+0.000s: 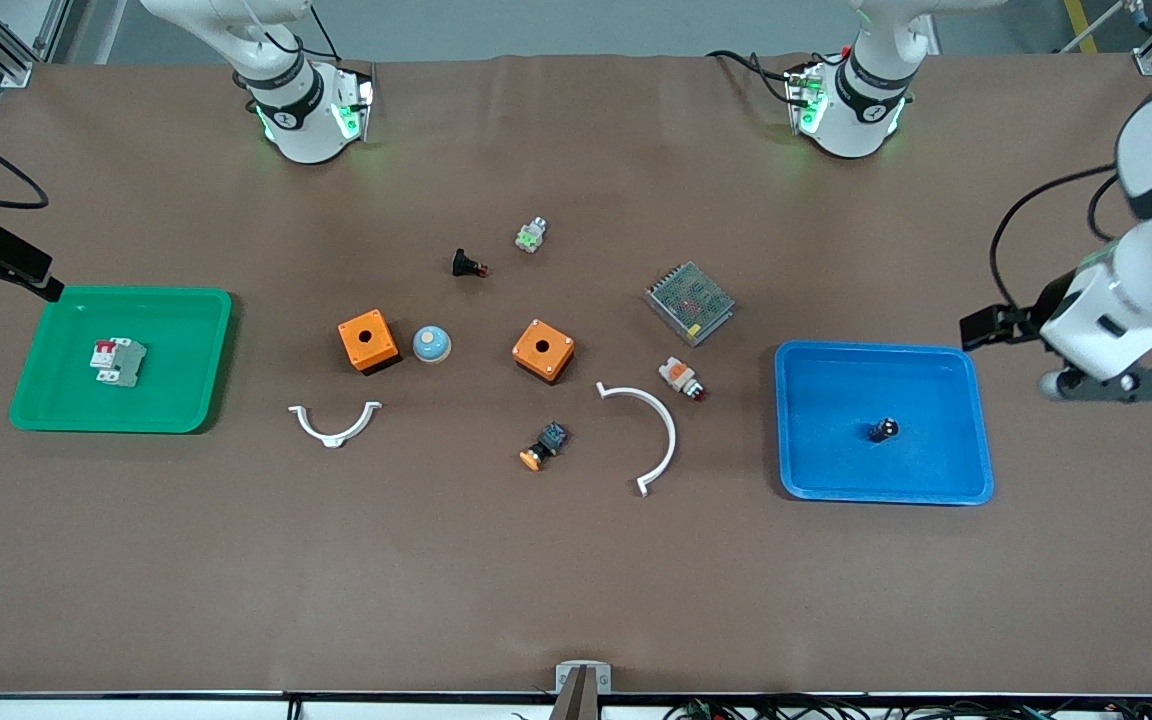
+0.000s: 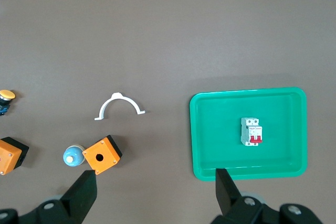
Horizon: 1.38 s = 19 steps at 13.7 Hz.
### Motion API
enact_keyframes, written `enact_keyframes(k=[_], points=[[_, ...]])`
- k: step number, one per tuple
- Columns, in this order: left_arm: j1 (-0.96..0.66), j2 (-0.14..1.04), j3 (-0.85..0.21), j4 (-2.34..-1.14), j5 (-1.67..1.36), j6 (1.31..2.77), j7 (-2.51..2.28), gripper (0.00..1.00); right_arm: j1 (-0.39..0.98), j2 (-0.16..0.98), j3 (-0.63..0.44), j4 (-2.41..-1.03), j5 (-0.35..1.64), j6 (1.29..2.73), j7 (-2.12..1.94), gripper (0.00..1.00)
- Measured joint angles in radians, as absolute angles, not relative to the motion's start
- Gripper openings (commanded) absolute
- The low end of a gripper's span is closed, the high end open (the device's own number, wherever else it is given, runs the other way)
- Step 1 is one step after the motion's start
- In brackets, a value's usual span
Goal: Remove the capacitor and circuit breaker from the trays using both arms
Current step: 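Reach the left gripper toward the black capacitor in the blue tray, then lower the left gripper and close it on the black capacitor, then lift the capacitor with the left gripper while the right gripper reaches the breaker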
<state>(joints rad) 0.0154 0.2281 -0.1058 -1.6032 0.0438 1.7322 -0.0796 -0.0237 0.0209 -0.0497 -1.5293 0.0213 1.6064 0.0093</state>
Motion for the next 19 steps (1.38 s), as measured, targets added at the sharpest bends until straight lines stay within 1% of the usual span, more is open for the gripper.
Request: enact_keyframes(k=[3, 4, 5, 7, 8, 9, 10, 13, 14, 16, 18, 19], points=[[0.015, 0.272, -0.106, -1.702, 0.044, 1.886, -0.096, 0.99, -0.024, 0.021, -0.050, -1.527, 0.021, 1.607, 0.009, 1.00], [0.015, 0.287, -0.105, -1.732, 0.044, 1.937, -0.100, 0.96, -0.024, 0.021, -0.050, -1.523, 0.021, 1.607, 0.009, 1.00], [0.015, 0.305, -0.104, -1.758, 0.044, 1.986, -0.102, 0.87, -0.024, 0.021, -0.050, -1.518, 0.021, 1.607, 0.009, 1.00], [0.025, 0.348, -0.101, -1.798, 0.044, 2.078, -0.104, 0.78, -0.024, 0.021, -0.050, -1.510, 0.021, 1.607, 0.009, 1.00], [0.034, 0.369, -0.100, -1.815, 0.044, 2.125, -0.104, 0.72, -0.025, 0.021, -0.050, -1.510, 0.021, 1.607, 0.009, 1.00], [0.042, 0.391, -0.100, -1.831, 0.044, 2.171, -0.104, 0.68, -0.028, 0.022, -0.051, -1.510, 0.021, 1.607, 0.009, 1.00], [0.046, 0.413, -0.100, -1.843, 0.044, 2.206, -0.104, 0.68, -0.034, 0.025, -0.051, -1.510, 0.021, 1.606, 0.009, 1.00], [0.043, 0.476, -0.104, -1.853, 0.044, 2.280, -0.104, 0.67, -0.043, 0.059, -0.053, -1.511, 0.021, 1.605, 0.009, 1.00], [0.040, 0.493, -0.105, -1.853, 0.044, 2.298, -0.104, 0.65, -0.044, 0.076, -0.053, -1.511, 0.018, 1.605, 0.009, 1.00], [0.037, 0.527, -0.107, -1.854, 0.044, 2.330, -0.104, 0.59, -0.064, 0.104, -0.054, -1.512, 0.005, 1.600, -0.004, 1.00], [0.037, 0.556, -0.107, -1.855, 0.044, 2.351, -0.104, 0.54, -0.112, 0.153, -0.056, -1.520, -0.001, 1.590, -0.045, 1.00], [0.037, 0.567, -0.107, -1.855, 0.044, 2.356, -0.104, 0.47, -0.139, 0.190, -0.058, -1.527, -0.008, 1.593, -0.077, 1.00]])
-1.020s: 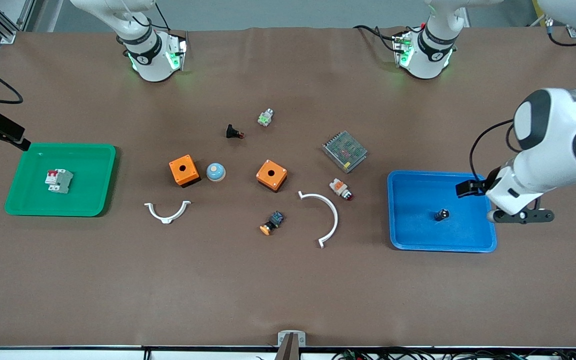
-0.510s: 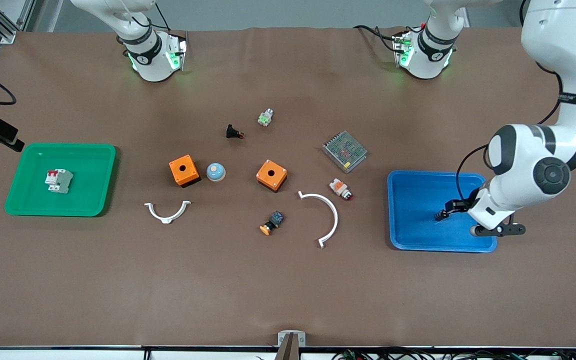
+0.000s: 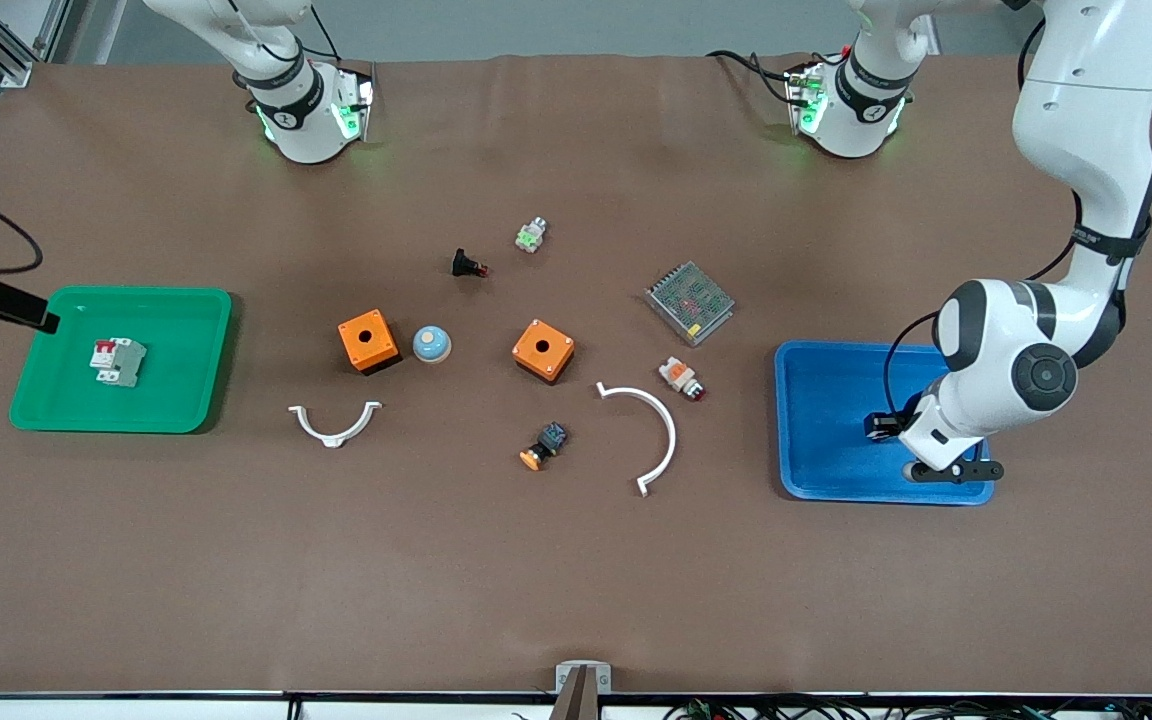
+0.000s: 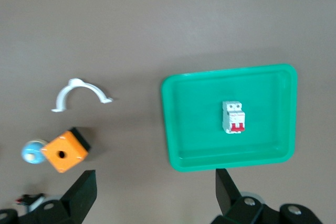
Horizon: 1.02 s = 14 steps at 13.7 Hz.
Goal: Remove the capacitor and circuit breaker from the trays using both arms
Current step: 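Lift the capacitor with the left gripper while the right gripper reaches the breaker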
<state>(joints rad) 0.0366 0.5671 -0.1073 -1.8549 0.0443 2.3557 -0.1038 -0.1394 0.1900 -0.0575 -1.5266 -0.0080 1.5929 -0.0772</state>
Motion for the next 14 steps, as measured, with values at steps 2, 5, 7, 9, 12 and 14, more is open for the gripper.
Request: enact_keyframes(k=[2, 5, 7, 9, 12, 14], points=[[0.036, 0.580, -0.108, -1.855, 0.044, 2.357, -0.104, 0.28, -0.188, 0.275, -0.060, -1.543, -0.042, 1.626, -0.145, 1.00], [0.035, 0.584, -0.109, -1.860, 0.044, 2.357, -0.104, 0.02, -0.256, 0.354, -0.062, -1.622, -0.055, 1.767, -0.250, 1.00], [0.034, 0.576, -0.113, -1.858, 0.044, 2.353, -0.104, 0.01, -0.309, 0.360, -0.063, -1.722, -0.056, 1.880, -0.327, 1.00], [0.025, 0.539, -0.128, -1.851, 0.044, 2.312, -0.104, 0.01, -0.354, 0.360, -0.063, -1.809, -0.056, 1.982, -0.362, 1.00], [-0.026, 0.422, -0.161, -1.843, 0.044, 2.234, -0.152, 0.01, -0.392, 0.359, -0.063, -1.914, -0.056, 2.115, -0.384, 1.00], [-0.072, 0.358, -0.208, -1.844, 0.044, 2.189, -0.248, 0.01, -0.403, 0.359, -0.063, -1.987, -0.056, 2.217, -0.387, 1.00]])
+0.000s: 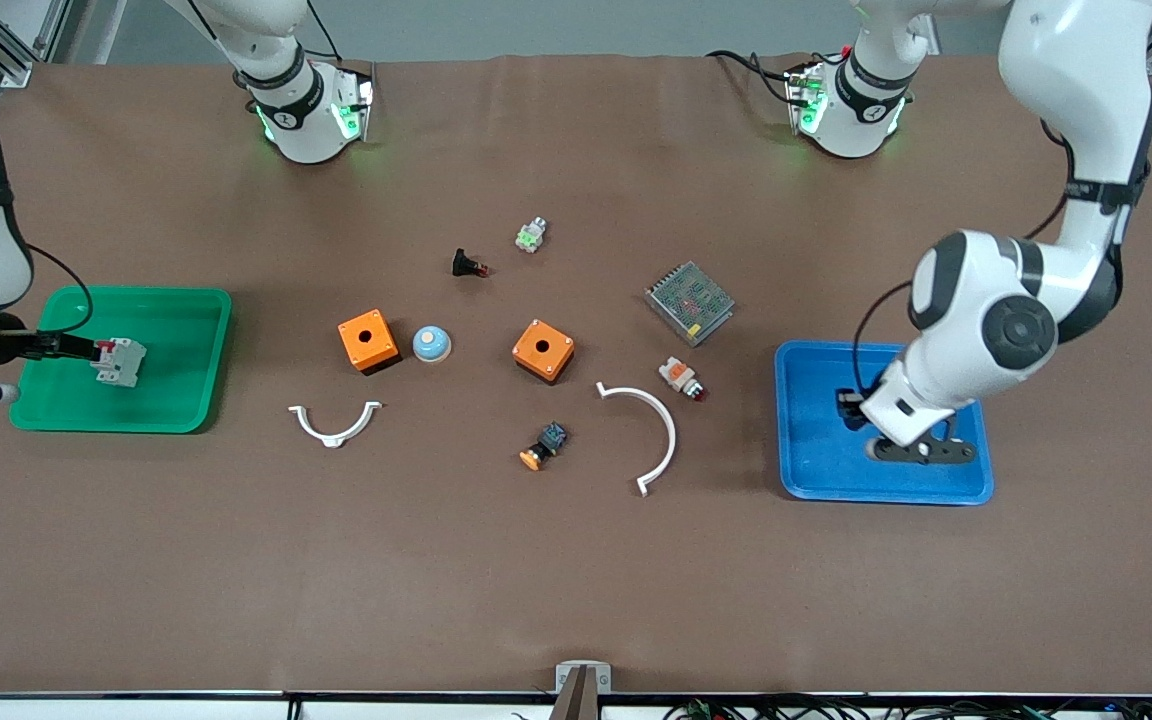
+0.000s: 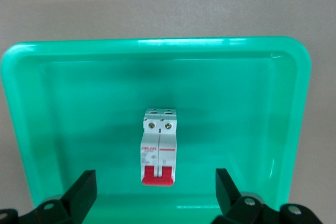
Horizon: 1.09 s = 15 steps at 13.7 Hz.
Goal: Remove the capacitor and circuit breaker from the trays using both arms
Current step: 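Lift the capacitor with the left gripper while the right gripper reaches the breaker, then place the capacitor by the metal box while the right gripper grasps the breaker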
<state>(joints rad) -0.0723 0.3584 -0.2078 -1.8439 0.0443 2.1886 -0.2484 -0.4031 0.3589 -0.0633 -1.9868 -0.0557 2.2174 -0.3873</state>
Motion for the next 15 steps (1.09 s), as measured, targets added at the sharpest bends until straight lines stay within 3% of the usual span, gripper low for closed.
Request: enact_keyframes(k=[2, 4, 12, 15], points=[[-0.127, 0.343, -0.252, -1.849, 0.044, 2.181, -0.362, 0.01, -0.405, 0.360, -0.063, -2.051, -0.056, 2.305, -0.387, 0.98], [-0.206, 0.355, -0.265, -1.859, 0.044, 2.191, -0.485, 0.01, -0.408, 0.366, -0.063, -2.085, -0.056, 2.336, -0.387, 0.89], [-0.519, 0.501, -0.269, -1.873, 0.126, 2.321, -1.035, 0.00, -0.412, 0.388, -0.063, -2.103, -0.056, 2.357, -0.388, 0.30], [-0.549, 0.570, -0.269, -1.874, 0.134, 2.395, -1.116, 0.03, -0.412, 0.388, -0.062, -2.101, -0.056, 2.355, -0.411, 0.27]])
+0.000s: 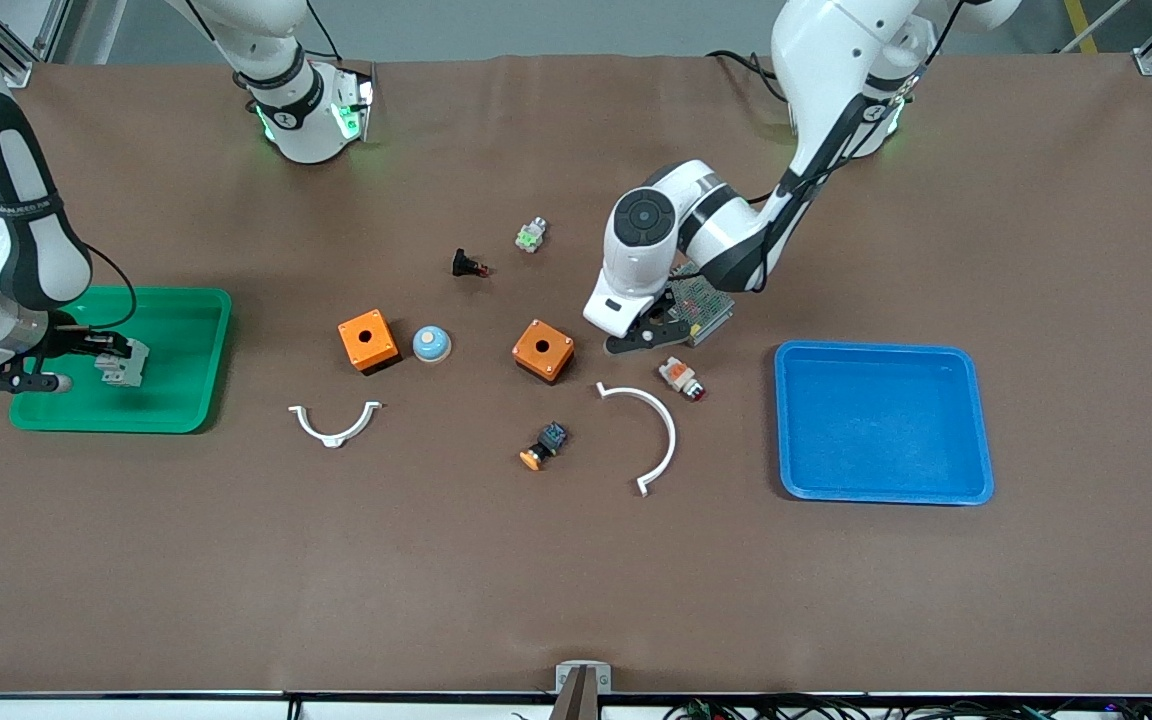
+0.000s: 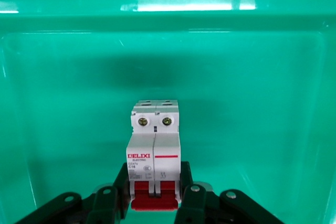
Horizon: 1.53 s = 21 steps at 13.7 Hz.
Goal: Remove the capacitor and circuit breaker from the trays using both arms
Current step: 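Place the capacitor by the metal box while the right gripper grasps the breaker, then withdraw the left gripper while the right gripper carries the breaker off the tray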
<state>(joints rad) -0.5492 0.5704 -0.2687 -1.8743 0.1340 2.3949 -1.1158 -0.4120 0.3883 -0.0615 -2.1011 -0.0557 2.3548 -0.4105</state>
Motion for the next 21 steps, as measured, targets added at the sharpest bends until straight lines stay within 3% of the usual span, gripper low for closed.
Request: enact_keyframes(k=[1, 2, 3, 4, 9, 11, 15, 21], points=[[-0.552, 0.589, -0.269, -1.874, 0.134, 2.404, -1.126, 0.04, -0.412, 0.388, -0.060, -2.097, -0.056, 2.346, -0.418, 0.27], [-0.552, 0.601, -0.268, -1.874, 0.134, 2.410, -1.129, 0.11, -0.412, 0.384, -0.057, -2.085, -0.056, 2.320, -0.421, 0.27], [-0.551, 0.610, -0.267, -1.874, 0.134, 2.415, -1.130, 0.47, -0.409, 0.373, -0.052, -2.065, -0.056, 2.274, -0.423, 0.27], [-0.551, 0.611, -0.267, -1.873, 0.134, 2.417, -1.130, 0.99, -0.401, 0.354, -0.048, -2.036, -0.056, 2.214, -0.423, 0.26], [-0.537, 0.599, -0.253, -1.853, 0.134, 2.421, -1.132, 1.00, -0.235, 0.201, -0.035, -1.865, -0.055, 1.822, -0.256, 0.25], [-0.496, 0.547, -0.249, -1.821, 0.141, 2.358, -1.123, 1.00, -0.125, 0.182, -0.029, -1.791, -0.047, 1.712, -0.128, 0.25], [-0.357, 0.392, -0.245, -1.692, 0.162, 2.107, -0.974, 1.00, 0.096, 0.196, -0.023, -1.760, 0.038, 1.731, 0.067, 0.25], [-0.117, 0.258, -0.244, -1.587, 0.167, 1.918, -0.593, 1.00, 0.332, 0.338, -0.023, -1.762, 0.101, 1.956, 0.326, 0.25]])
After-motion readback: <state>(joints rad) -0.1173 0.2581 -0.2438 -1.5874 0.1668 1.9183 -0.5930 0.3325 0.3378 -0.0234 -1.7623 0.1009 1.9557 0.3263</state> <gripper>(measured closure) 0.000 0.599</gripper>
